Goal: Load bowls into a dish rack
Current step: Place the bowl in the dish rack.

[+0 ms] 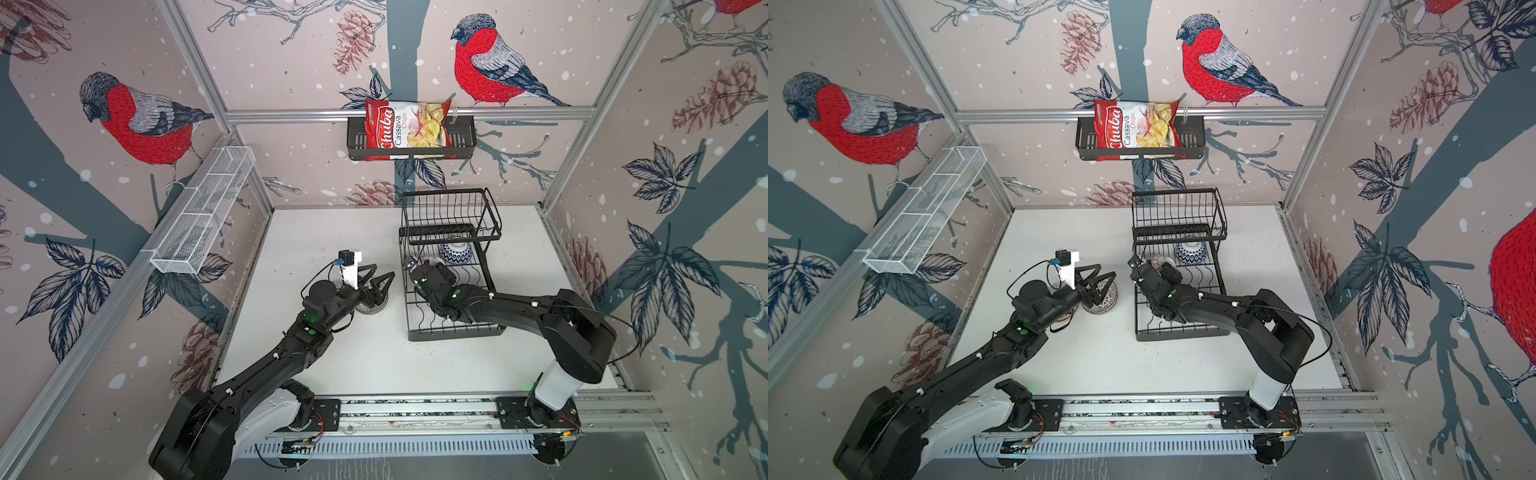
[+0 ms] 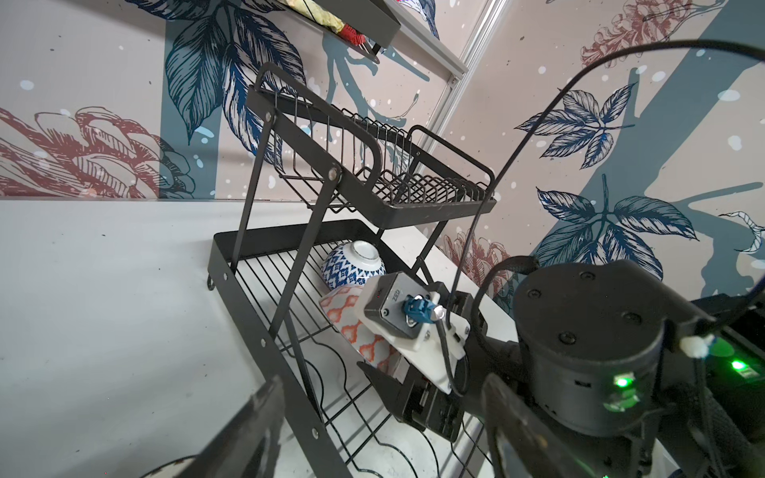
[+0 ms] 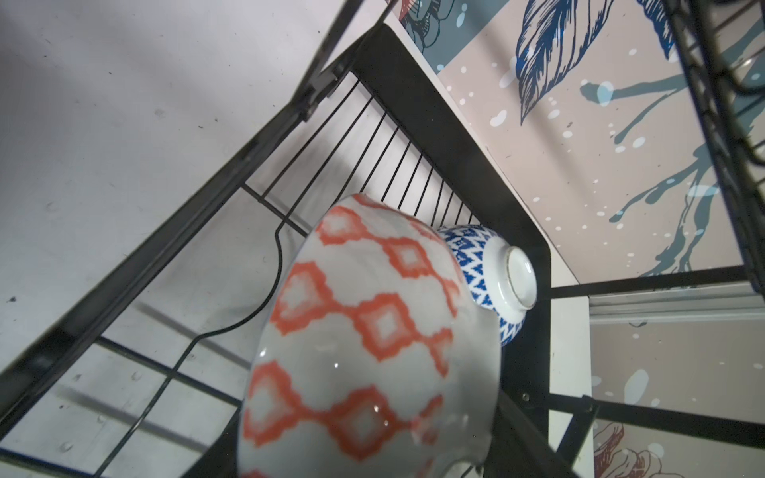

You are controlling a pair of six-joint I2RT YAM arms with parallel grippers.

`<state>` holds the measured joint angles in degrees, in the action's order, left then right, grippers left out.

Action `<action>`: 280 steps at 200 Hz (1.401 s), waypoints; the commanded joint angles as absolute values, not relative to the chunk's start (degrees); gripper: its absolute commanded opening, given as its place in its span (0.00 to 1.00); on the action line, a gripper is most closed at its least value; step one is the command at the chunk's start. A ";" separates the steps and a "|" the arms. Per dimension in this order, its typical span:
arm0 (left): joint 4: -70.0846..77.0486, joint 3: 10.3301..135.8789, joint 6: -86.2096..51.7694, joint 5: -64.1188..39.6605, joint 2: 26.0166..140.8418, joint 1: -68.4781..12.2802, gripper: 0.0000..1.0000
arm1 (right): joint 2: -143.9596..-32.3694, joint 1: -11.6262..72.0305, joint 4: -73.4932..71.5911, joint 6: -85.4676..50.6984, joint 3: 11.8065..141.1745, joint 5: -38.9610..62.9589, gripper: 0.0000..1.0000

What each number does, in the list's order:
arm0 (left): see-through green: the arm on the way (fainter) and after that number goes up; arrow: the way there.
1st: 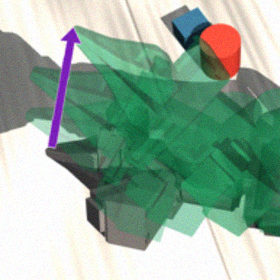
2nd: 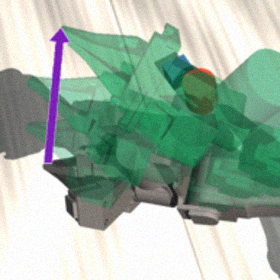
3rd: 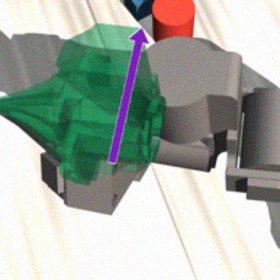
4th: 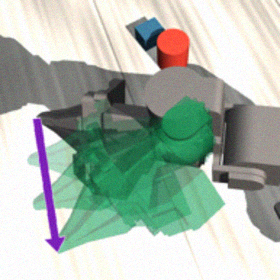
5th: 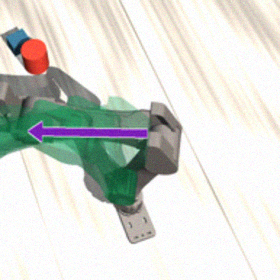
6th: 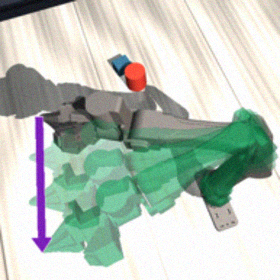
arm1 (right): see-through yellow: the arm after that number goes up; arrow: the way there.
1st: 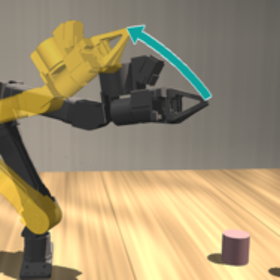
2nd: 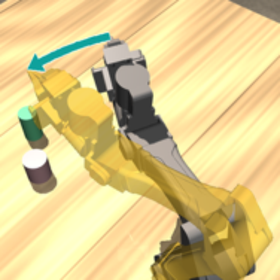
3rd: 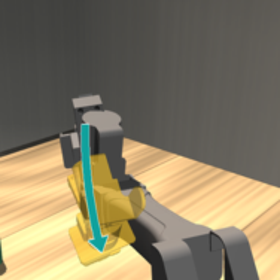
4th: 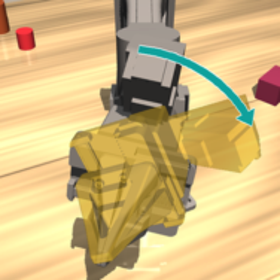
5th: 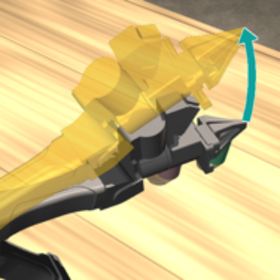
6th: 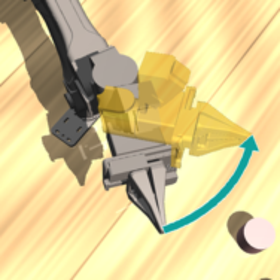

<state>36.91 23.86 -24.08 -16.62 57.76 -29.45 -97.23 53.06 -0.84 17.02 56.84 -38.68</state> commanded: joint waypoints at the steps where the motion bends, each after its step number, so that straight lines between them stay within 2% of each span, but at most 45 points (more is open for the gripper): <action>1: 37.73 23.47 -23.62 -16.42 57.40 -29.29 0.75 | -97.37 52.53 -6.91 21.00 56.92 -39.11 0.51; 91: 35.61 22.34 -23.15 -13.41 54.46 -29.09 0.75 | -99.25 50.54 -18.43 31.22 55.41 -36.92 0.52; 280: 33.13 22.14 -22.40 -12.13 52.29 -28.83 0.75 | -108.44 47.47 -28.73 43.50 58.96 -38.64 0.54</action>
<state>32.75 22.06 -22.92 -11.99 52.31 -28.95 -107.92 47.77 -24.05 42.06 58.04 -37.21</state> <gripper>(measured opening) 0.749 0.687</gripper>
